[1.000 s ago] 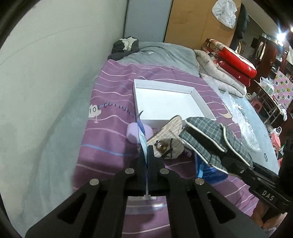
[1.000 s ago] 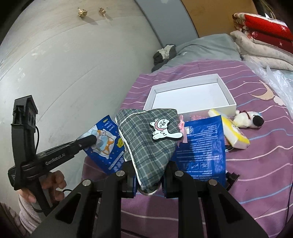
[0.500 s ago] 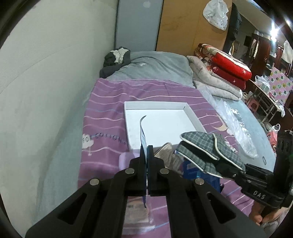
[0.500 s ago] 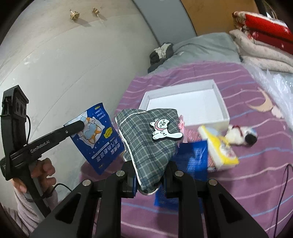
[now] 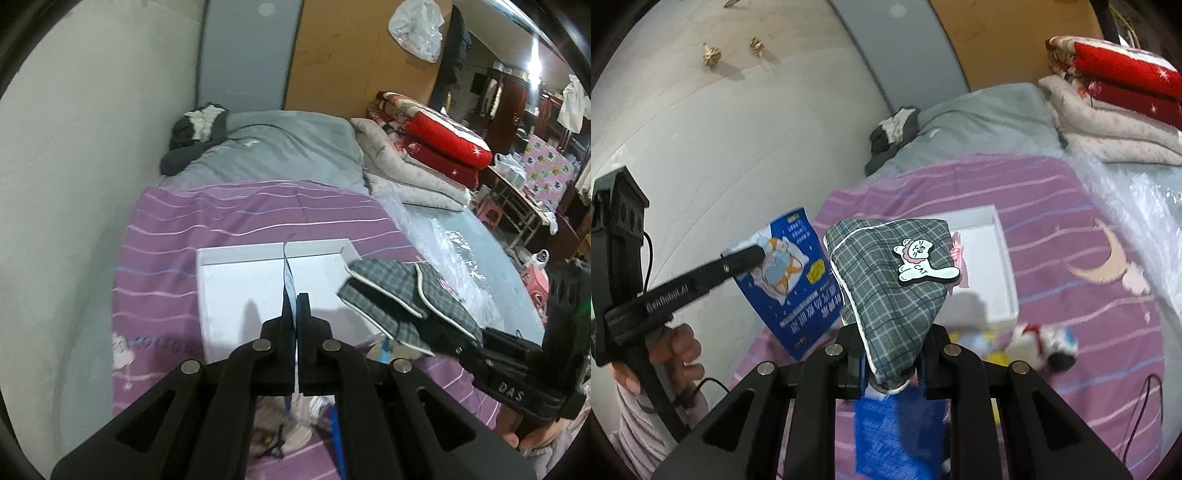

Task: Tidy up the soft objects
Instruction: 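Carry the blue packet into the white box and open the left gripper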

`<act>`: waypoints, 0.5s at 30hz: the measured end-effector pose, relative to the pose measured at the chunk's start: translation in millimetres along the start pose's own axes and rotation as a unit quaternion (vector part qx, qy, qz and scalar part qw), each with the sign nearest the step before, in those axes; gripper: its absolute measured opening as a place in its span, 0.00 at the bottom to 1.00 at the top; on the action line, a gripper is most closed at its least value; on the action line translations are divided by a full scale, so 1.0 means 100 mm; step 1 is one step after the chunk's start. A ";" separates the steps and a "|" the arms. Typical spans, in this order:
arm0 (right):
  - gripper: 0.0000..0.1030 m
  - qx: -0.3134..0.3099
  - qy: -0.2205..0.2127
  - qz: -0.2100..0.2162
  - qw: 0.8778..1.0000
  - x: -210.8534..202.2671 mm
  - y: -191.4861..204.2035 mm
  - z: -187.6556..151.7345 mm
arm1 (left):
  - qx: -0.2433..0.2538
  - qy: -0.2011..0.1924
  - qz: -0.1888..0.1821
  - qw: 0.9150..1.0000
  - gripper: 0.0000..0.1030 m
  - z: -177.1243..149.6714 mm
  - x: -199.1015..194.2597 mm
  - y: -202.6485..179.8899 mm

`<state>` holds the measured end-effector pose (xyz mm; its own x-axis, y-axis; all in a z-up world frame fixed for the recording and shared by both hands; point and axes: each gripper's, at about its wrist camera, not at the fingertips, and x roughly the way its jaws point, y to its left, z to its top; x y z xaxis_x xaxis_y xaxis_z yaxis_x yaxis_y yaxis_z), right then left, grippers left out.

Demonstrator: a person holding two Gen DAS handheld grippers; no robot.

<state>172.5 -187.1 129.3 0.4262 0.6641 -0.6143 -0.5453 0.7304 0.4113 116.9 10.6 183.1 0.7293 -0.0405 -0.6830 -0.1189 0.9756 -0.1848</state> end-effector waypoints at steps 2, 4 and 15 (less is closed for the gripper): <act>0.18 0.001 -0.002 -0.007 1.000 0.07 -0.07 0.10 | -0.002 0.003 -0.020 1.000 0.01 0.08 0.12 0.01; 0.18 0.001 0.000 -0.016 1.000 0.17 -0.14 0.20 | -0.006 0.011 -0.043 0.999 0.01 0.13 0.23 0.02; 0.18 0.059 0.009 -0.030 0.998 0.75 -0.57 0.26 | -0.010 0.126 -0.082 0.989 0.01 0.27 1.29 0.44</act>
<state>254.4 -174.6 77.7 0.4420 0.6172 -0.6509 -0.4298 0.7826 0.4503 224.3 53.6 106.1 0.5494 -0.2527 -0.7964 -0.0276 0.9472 -0.3195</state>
